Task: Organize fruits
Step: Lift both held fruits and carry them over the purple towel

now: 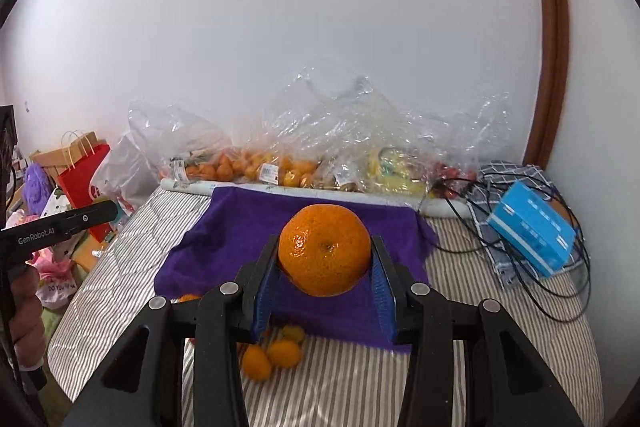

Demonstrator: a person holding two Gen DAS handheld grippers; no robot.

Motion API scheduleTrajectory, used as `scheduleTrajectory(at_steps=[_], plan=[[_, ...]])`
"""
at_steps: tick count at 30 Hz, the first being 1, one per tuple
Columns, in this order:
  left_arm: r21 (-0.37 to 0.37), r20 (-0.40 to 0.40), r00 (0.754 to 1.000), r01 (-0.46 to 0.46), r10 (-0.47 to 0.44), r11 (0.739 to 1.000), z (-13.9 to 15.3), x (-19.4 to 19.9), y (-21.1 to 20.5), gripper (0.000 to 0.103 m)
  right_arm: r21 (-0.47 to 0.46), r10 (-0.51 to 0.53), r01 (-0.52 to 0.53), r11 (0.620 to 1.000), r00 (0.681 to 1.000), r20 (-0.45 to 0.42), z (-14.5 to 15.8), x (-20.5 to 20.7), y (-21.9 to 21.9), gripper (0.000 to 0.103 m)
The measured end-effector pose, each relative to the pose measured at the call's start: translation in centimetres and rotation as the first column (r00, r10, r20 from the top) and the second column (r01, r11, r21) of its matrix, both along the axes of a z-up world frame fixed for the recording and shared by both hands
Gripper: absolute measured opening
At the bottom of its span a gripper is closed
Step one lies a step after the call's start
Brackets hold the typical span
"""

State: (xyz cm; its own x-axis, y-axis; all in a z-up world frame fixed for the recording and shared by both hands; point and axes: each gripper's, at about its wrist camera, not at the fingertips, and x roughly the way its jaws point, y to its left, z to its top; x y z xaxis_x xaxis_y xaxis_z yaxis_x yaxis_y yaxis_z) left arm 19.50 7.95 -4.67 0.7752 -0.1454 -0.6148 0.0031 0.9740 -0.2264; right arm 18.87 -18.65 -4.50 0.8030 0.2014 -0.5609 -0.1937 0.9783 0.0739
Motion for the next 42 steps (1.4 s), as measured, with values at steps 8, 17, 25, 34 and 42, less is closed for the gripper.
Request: scheduleTrajectory(at_steps=[8, 17, 25, 34, 42], plan=[[0.008, -0.035, 0.999, 0.004, -0.004, 1.0, -1.8, 5.3, -0.2, 0.027, 0.008, 0.011, -0.011, 1.0, 1.0, -0.02, -1.9, 5.5, 0.5, 0.042], [0.001, -0.098, 0.994, 0.04, -0.04, 0.999, -5.2, 11.2, -1.6, 0.027, -0.004, -0.005, 0.005, 1.0, 0.998, -0.062, -5.6, 10.6, 0.3, 0.042], [0.006, -0.143, 0.987, 0.074, -0.073, 0.997, -8.3, 15.2, -3.0, 0.027, -0.016, -0.03, 0.028, 0.999, 0.993, -0.114, -9.0, 14.2, -0.1, 0.042], [0.009, -0.19, 0.977, 0.1, -0.096, 0.995, -11.5, 17.3, -3.8, 0.027, -0.04, -0.027, 0.02, 0.999, 0.984, -0.179, -12.4, 16.3, 0.3, 0.042], [0.018, -0.203, 0.973, 0.114, -0.108, 0.993, -12.8, 18.0, -4.6, 0.027, -0.045, -0.035, 0.027, 0.999, 0.978, -0.204, -13.6, 16.6, -0.1, 0.042]])
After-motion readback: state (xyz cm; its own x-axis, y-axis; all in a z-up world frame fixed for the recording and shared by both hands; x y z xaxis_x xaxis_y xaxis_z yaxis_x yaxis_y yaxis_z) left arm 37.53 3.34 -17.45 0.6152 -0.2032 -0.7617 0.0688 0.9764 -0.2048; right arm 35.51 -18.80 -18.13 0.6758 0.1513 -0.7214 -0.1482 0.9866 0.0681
